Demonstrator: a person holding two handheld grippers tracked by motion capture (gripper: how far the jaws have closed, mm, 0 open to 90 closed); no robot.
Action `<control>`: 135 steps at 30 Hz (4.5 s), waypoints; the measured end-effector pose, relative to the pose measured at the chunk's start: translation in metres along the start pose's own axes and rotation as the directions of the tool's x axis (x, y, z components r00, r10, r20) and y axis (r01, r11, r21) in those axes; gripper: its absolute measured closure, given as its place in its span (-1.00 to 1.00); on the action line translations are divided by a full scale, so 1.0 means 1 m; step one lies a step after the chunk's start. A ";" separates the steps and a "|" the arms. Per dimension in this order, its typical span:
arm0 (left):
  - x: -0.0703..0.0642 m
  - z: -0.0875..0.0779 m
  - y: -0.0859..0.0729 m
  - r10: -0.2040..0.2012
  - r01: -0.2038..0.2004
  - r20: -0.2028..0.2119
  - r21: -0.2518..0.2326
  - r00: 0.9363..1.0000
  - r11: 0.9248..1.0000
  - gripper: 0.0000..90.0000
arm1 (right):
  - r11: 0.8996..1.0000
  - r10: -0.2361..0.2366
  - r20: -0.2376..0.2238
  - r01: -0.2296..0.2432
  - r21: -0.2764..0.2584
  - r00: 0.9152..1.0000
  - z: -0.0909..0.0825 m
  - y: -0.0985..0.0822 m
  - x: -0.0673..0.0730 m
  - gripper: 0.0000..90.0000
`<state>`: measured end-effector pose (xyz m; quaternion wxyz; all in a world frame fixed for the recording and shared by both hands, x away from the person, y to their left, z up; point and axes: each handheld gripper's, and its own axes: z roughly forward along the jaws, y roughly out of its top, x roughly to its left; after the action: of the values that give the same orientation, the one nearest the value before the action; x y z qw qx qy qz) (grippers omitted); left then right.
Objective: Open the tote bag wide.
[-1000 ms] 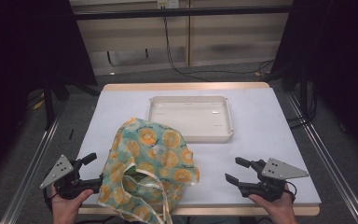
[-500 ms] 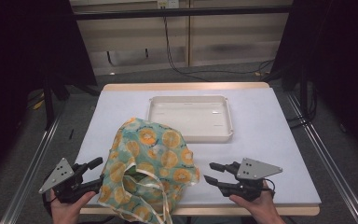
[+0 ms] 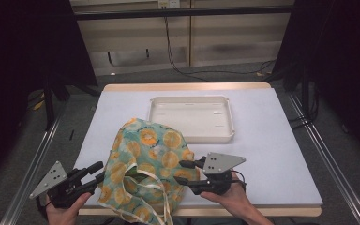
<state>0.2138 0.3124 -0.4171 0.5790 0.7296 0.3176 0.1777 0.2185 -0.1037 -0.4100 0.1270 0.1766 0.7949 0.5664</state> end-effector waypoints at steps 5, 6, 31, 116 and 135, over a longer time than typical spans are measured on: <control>0.005 -0.008 -0.002 -0.043 0.042 -0.015 -0.040 0.999 0.998 0.28 | 1.000 -0.009 -0.036 0.009 0.018 0.999 0.022 0.005 0.003 -0.16; 0.005 -0.008 -0.002 -0.043 0.042 -0.015 -0.040 0.999 0.998 0.28 | 1.000 -0.009 -0.036 0.009 0.018 0.999 0.022 0.005 0.003 -0.16; -0.027 0.016 0.004 0.059 -0.071 0.167 0.062 0.984 0.996 -0.09 | 0.997 -0.055 -0.051 0.058 0.054 0.997 0.046 0.003 0.001 0.86; 0.046 0.007 0.039 -0.027 0.027 0.130 -0.002 0.991 1.000 0.36 | 0.995 0.059 0.101 -0.050 -0.088 0.993 0.016 0.053 -0.077 0.23; 0.024 0.025 0.038 0.045 -0.056 0.208 0.045 0.977 0.997 -0.17 | 0.994 0.106 0.129 -0.100 -0.055 0.986 0.054 0.060 -0.112 1.00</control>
<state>0.2568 0.3054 -0.3901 0.5854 0.7664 0.2416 0.1075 0.3499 -0.0874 -0.3710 0.1539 0.2513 0.7608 0.5782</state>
